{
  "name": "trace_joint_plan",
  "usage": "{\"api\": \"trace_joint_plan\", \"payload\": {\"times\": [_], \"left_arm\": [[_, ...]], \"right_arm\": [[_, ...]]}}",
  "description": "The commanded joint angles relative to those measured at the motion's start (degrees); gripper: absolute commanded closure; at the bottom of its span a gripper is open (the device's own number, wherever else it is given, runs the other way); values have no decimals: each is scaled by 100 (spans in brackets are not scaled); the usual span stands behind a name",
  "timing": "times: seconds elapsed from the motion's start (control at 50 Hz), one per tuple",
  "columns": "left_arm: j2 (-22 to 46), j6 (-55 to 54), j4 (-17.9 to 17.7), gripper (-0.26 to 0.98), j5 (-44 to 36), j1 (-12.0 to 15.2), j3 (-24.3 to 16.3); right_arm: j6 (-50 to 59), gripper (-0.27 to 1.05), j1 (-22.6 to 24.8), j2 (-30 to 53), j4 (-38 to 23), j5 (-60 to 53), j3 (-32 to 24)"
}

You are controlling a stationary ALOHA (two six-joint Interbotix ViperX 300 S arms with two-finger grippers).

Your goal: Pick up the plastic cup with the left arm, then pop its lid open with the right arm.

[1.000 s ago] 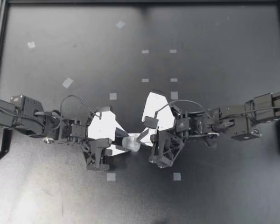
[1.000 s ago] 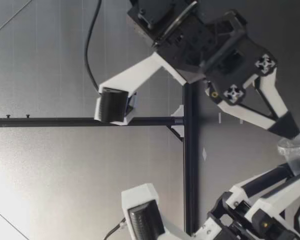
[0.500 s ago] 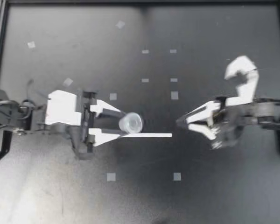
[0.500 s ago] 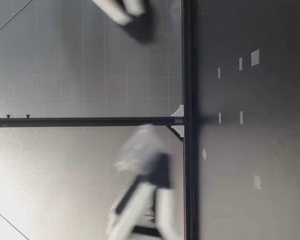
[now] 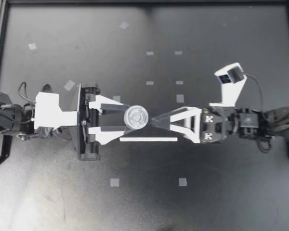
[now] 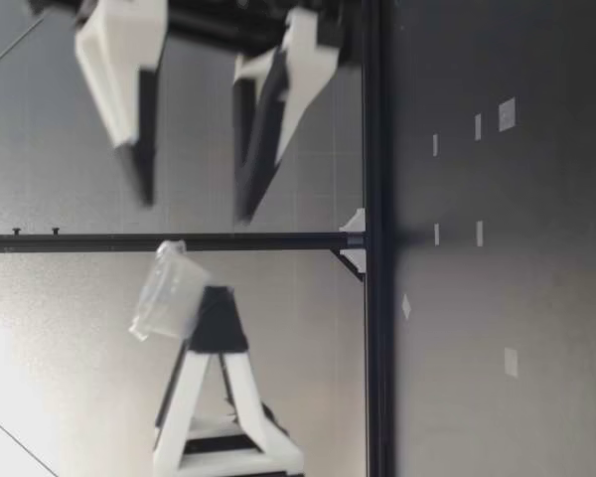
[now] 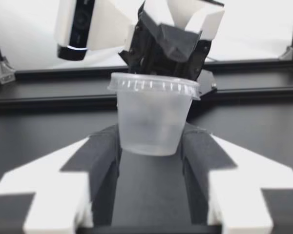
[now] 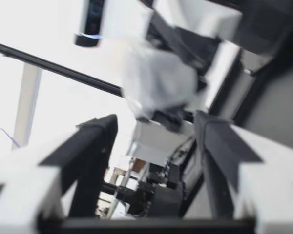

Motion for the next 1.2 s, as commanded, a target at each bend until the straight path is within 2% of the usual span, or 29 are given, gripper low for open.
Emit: {"api": "trace_joint_plan", "payload": {"times": [0.0, 0.32, 0.42, 0.5, 0.6, 0.7, 0.8, 1.02, 1.18], "left_arm": [[-53, 0, -9, 63, -53, 18, -97], [-53, -18, 0, 63, -53, 18, -62], [-53, -35, -9, 63, -9, 0, -70], [-53, -88, -9, 63, 62, -26, -88], [-53, -220, -9, 63, 88, -26, -105], [-53, -290, -9, 63, 88, -26, -97], [-88, -325, -9, 63, 70, -26, -88], [-97, -316, -9, 63, 53, -26, -97], [-97, -325, -9, 63, 53, -26, -88]], "right_arm": [[9, 14, -44, -18, -105, -88, -237], [-70, 15, -53, -712, -650, 79, -264], [-343, 15, -246, -984, -914, 246, -237], [-589, 15, -519, -1195, -1257, 554, -220], [-1266, 15, -905, -1441, -1978, 1143, -229], [-2171, 15, -976, -1573, -2443, 1696, -246], [-2839, 15, -905, -1600, -2496, 1969, -185], [-3173, 15, -879, -1512, -2514, 1670, -88], [-3858, 15, -853, -1239, -2505, 1714, -70]]}}
